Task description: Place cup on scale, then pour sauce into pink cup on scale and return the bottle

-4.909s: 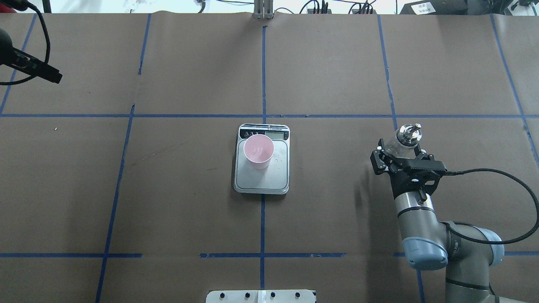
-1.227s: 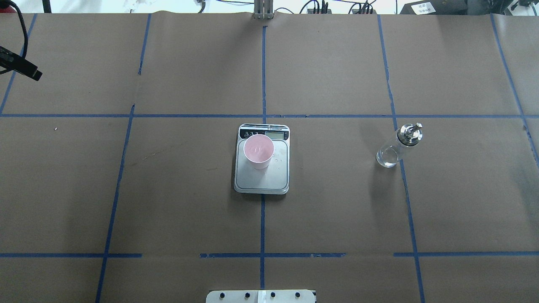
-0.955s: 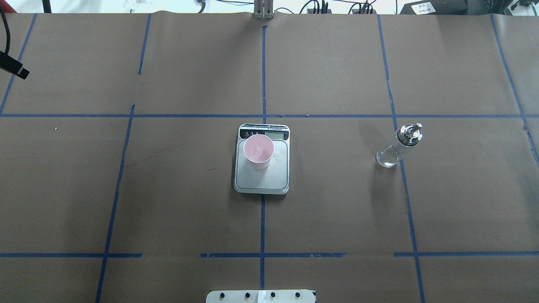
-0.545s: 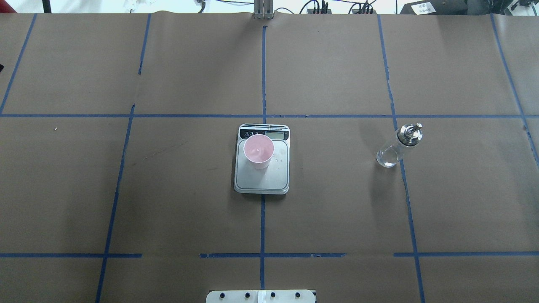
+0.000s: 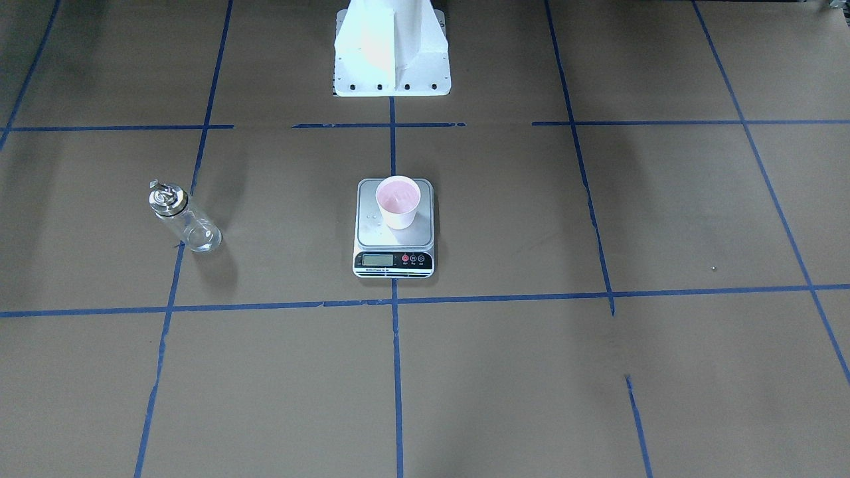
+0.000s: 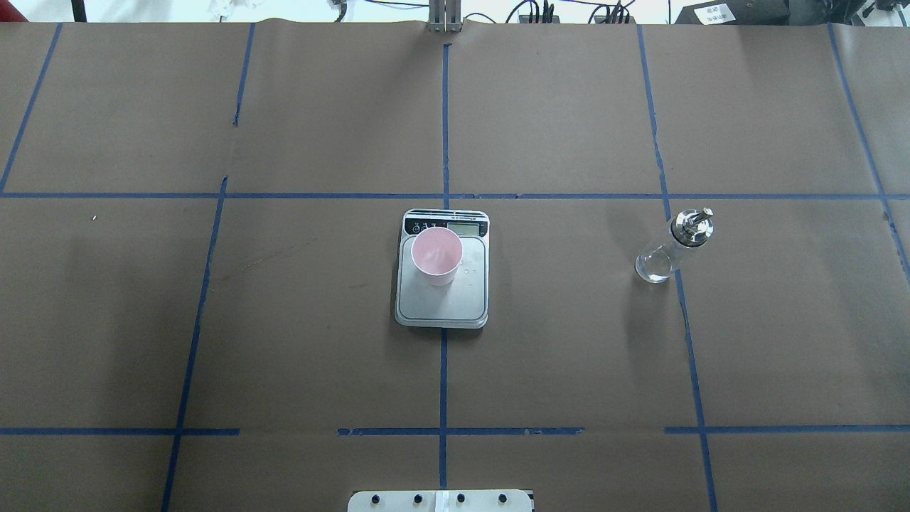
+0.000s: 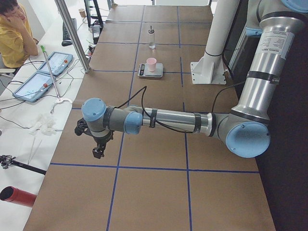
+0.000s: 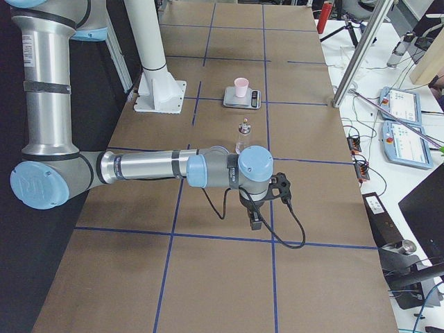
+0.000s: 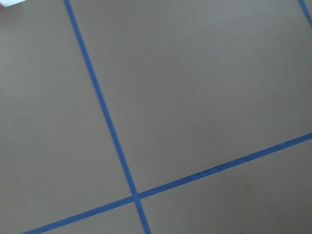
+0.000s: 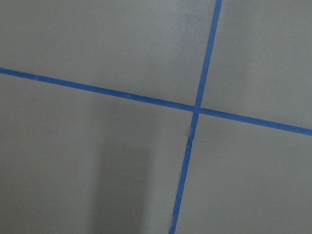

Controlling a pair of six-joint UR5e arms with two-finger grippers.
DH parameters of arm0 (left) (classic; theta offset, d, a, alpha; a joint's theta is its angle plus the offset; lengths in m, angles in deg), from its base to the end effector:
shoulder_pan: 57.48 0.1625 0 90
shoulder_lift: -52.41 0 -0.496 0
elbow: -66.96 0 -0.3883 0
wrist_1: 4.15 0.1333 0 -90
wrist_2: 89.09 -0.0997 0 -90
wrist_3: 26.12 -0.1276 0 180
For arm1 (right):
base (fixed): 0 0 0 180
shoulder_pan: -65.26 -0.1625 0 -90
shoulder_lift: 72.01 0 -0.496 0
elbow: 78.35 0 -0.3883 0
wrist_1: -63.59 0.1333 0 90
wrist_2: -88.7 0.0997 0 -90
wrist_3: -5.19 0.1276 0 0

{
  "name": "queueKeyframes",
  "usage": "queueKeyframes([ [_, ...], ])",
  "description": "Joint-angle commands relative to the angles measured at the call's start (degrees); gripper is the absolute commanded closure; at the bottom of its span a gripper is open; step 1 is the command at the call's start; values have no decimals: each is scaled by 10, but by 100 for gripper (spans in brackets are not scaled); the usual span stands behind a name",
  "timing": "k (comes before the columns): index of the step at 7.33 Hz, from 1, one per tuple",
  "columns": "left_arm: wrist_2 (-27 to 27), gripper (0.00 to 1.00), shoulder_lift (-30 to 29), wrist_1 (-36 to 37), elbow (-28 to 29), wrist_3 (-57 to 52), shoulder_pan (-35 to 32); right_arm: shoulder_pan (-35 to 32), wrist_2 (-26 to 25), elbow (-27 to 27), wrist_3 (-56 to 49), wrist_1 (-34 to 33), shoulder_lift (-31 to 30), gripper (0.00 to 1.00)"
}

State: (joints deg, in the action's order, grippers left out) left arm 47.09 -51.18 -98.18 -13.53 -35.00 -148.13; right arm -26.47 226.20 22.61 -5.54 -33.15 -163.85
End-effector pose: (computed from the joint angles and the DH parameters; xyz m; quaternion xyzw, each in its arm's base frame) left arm -0.0482 -0.6145 0.6904 0.0973 0.3844 0.0935 0.9132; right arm 0.0534 -0.4693 0.6787 0.0626 -0.3982 -0.0801 0.9116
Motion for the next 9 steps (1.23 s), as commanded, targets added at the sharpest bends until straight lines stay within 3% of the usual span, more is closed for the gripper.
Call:
queueKeyframes([
  [1,-4,0,-6,93,-11,-20,-11,16,-63,61,-7,-92,3,0],
  [3,-1,0,32,70,-12,-66,-12,15,-66,63,-7,-93,-4,0],
  [5,-10,0,44,-24,-6,-42,-12,15,-65,66,-1,-91,-10,0],
  [6,-13,0,57,-37,-8,-40,-12,15,-65,60,1,-92,-10,0],
  [7,-23,0,54,-28,-12,-42,-15,16,-65,47,1,-92,-4,0],
  [9,-28,0,47,114,-81,-44,-10,23,-65,49,-1,-92,4,0],
])
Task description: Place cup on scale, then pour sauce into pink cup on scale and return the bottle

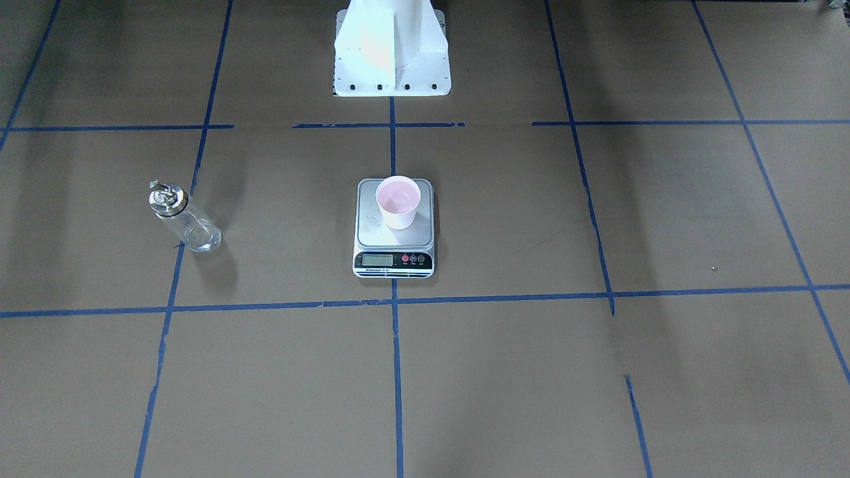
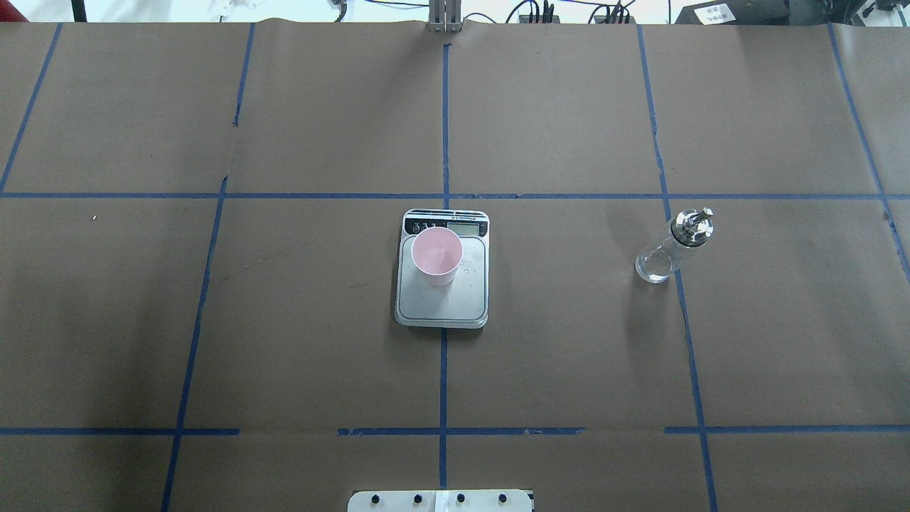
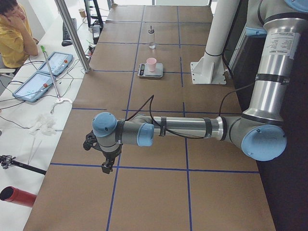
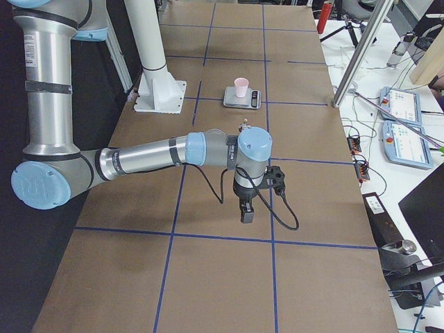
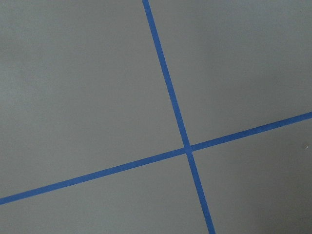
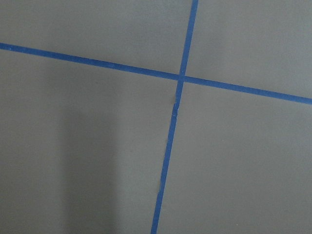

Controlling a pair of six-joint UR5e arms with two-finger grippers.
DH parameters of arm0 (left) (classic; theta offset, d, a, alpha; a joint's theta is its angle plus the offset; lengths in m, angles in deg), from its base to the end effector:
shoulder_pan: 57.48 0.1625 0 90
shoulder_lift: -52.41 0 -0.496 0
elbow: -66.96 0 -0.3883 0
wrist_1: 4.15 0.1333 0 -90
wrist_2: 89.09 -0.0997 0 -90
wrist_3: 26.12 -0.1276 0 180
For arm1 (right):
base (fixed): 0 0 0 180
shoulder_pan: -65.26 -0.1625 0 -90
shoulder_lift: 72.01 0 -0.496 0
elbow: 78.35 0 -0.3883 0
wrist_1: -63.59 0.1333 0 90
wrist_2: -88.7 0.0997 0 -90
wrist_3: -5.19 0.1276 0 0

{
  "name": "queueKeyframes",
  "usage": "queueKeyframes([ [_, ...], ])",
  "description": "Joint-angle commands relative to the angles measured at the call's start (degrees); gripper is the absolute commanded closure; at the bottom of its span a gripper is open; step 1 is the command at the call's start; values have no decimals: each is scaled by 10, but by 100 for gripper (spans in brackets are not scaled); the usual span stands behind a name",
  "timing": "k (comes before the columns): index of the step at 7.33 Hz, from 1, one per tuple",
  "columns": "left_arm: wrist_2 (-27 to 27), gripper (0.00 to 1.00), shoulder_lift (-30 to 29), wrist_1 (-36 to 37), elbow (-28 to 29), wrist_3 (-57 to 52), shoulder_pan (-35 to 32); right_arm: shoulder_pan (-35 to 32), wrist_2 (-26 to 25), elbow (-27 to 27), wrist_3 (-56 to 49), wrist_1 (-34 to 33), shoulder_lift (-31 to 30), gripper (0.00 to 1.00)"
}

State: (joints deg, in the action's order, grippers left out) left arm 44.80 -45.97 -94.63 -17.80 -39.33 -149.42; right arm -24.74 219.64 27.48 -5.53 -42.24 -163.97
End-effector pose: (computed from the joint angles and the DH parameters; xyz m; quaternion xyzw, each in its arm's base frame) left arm -0.0639 -0.5635 0.7174 0.0783 0.3664 0.1028 0.9214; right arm 0.0497 -0.4564 0.6649 0.0167 -0.3496 -0.0815 0.9332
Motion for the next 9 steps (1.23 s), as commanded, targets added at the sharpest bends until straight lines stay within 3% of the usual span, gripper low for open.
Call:
queueKeyframes([
  [1,-7,0,4,98,-48,-1,2,4,-2,0,-2,-2,16,0],
  [4,-12,0,6,117,-44,-1,0,4,3,2,-7,-3,11,0],
  [6,-9,0,5,119,-73,2,1,4,3,6,-7,-4,10,0],
  [9,-4,0,23,105,-51,1,4,4,1,5,-3,-2,10,0],
])
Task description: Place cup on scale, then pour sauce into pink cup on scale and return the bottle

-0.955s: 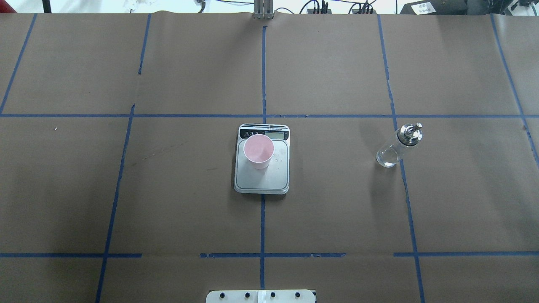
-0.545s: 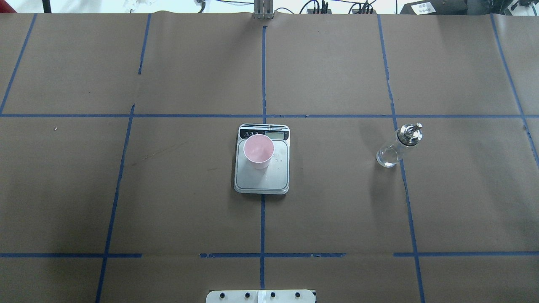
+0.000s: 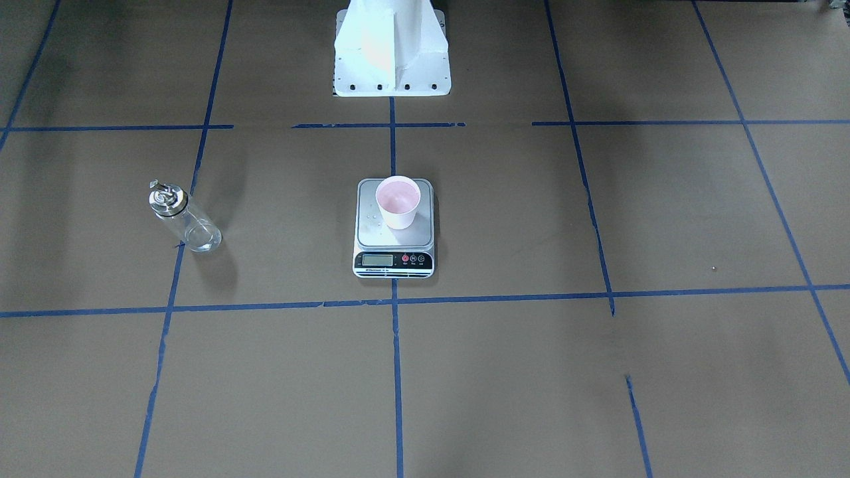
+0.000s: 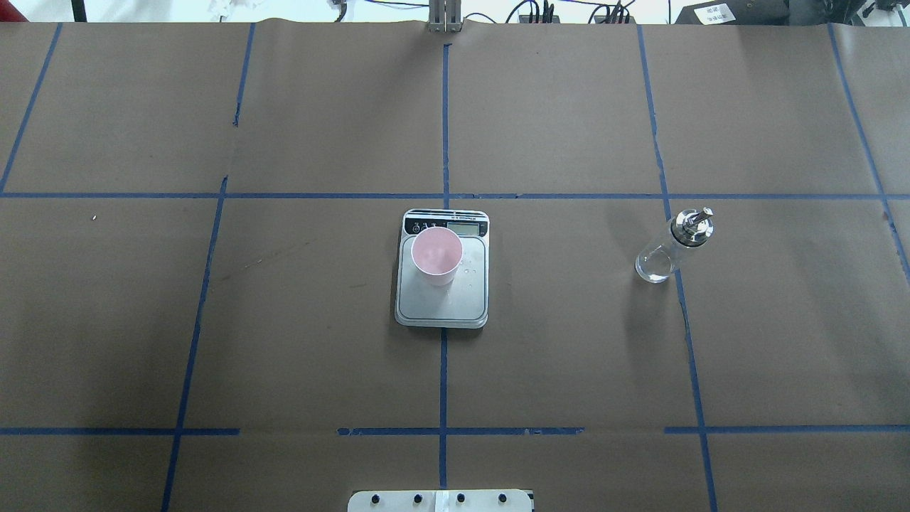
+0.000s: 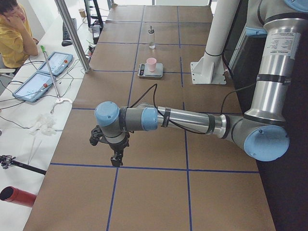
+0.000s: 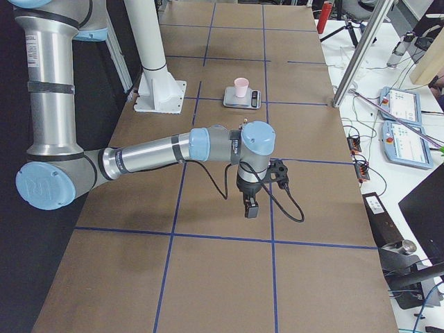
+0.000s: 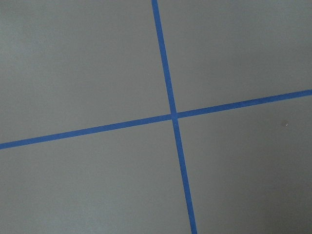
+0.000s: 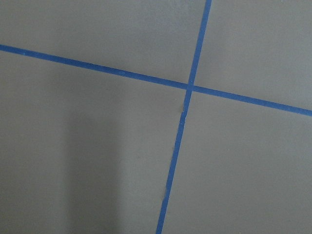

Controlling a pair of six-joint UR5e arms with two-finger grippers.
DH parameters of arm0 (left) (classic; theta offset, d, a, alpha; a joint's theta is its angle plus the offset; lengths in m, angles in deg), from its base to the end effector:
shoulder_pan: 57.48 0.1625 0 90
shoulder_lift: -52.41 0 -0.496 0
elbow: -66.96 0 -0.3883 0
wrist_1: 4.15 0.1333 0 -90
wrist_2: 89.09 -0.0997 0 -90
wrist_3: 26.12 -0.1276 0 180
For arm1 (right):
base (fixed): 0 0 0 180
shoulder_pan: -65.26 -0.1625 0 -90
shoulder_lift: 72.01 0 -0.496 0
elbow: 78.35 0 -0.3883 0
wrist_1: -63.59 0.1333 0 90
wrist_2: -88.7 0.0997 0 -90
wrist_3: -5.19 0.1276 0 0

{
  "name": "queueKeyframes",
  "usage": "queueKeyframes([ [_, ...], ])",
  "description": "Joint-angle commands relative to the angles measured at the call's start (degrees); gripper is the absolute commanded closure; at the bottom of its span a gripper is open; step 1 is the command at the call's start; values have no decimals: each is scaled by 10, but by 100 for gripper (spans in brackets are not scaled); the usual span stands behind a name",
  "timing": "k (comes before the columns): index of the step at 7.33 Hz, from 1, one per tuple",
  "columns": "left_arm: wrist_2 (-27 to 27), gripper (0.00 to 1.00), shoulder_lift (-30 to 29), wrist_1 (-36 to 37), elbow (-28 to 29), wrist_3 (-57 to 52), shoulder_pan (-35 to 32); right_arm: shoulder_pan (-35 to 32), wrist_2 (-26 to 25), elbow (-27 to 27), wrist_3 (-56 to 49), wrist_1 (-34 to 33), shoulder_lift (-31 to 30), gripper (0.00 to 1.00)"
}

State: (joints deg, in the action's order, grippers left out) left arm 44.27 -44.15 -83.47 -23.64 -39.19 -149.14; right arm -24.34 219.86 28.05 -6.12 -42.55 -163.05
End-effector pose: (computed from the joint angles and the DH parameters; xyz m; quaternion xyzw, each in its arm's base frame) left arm -0.0612 -0.5342 0.7056 0.0190 0.3699 0.0810 0.9254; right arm 0.0461 -0.4641 0.6530 0.0271 -0.3505 -0.0931 0.9315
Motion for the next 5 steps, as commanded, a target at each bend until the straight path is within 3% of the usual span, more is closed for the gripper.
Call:
queueKeyframes([
  [1,1,0,5,-7,9,1,1,1,-5,-5,5,1,2,0],
  [5,1,0,-3,-7,3,0,1,1,-4,-12,4,3,2,0],
])
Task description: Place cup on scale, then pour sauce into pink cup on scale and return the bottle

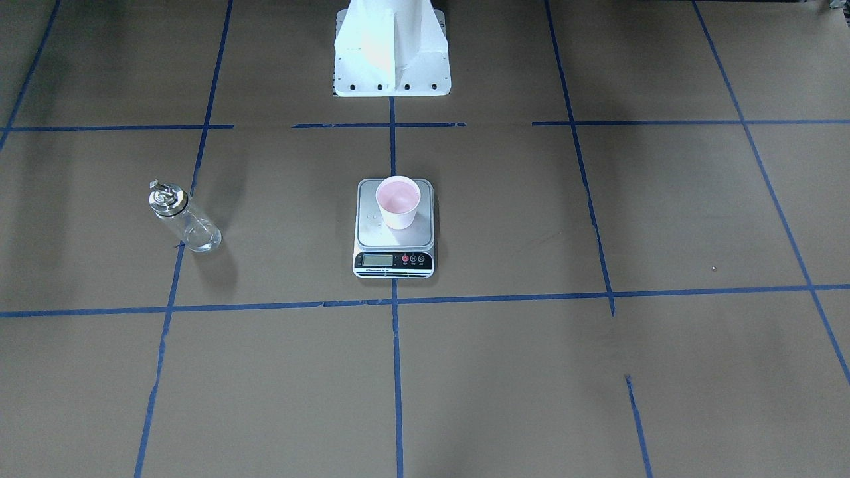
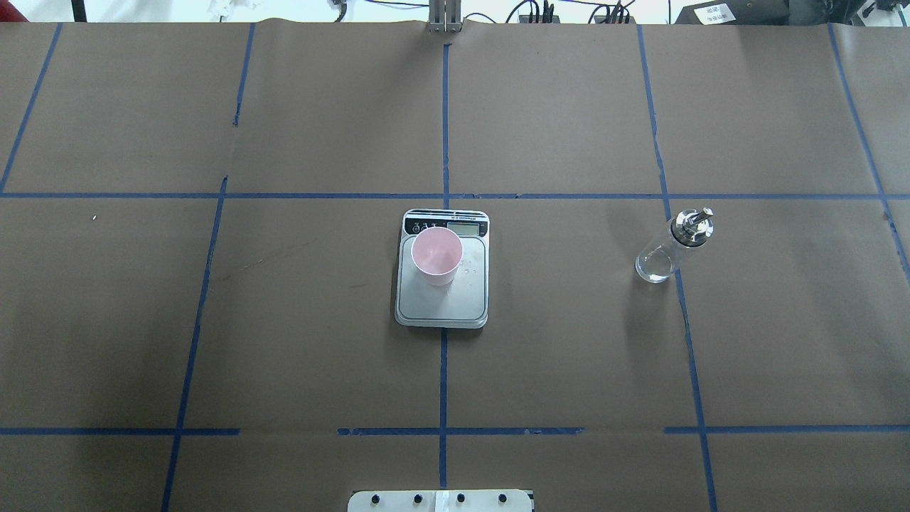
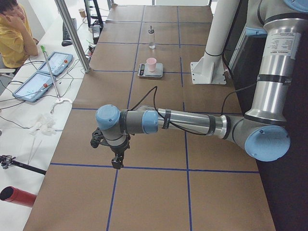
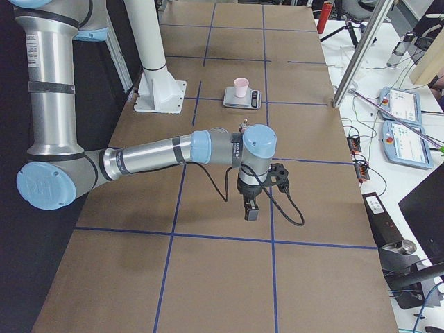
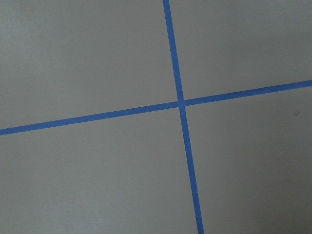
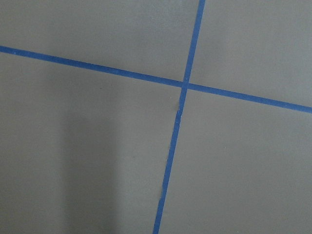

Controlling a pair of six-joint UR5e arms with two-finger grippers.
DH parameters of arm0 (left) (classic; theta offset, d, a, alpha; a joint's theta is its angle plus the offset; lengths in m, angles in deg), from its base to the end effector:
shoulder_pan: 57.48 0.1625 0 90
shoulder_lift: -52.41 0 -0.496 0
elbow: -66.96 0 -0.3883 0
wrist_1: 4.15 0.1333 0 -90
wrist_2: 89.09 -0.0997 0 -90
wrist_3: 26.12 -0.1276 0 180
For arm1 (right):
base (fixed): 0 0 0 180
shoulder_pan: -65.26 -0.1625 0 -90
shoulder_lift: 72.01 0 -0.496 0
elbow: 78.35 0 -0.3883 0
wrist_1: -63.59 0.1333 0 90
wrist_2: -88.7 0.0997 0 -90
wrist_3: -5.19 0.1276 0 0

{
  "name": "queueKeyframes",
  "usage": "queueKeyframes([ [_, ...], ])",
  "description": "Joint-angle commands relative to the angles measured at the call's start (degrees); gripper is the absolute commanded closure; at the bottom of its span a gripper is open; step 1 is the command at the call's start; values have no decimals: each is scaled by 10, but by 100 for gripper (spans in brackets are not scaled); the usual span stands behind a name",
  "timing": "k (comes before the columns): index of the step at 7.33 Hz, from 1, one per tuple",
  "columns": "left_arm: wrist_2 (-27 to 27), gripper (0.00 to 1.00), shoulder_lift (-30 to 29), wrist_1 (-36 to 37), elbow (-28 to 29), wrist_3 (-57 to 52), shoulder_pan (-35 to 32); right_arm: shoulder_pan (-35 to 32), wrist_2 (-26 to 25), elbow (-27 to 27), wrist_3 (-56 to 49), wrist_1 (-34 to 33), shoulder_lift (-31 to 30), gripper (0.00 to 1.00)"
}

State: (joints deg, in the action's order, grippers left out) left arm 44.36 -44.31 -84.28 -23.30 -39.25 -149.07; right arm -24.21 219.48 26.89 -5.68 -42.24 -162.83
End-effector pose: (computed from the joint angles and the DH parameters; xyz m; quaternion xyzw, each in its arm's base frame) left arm -0.0605 -0.5369 0.7054 0.0242 0.3700 0.0841 0.9249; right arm 0.0456 -0.4667 0.6608 0.0199 -0.3480 -0.0888 0.9331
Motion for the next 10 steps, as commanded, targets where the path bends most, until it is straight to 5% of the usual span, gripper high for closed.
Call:
queueKeyframes([
  [1,1,0,-1,1,-3,0,0,0,-1,-3,-1,0,-2,0],
  [5,1,0,-1,1,-6,0,0,8,1,-30,-4,1,0,0],
  [10,1,0,-1,3,-21,-1,0,17,-1,-123,1,129,4,0],
])
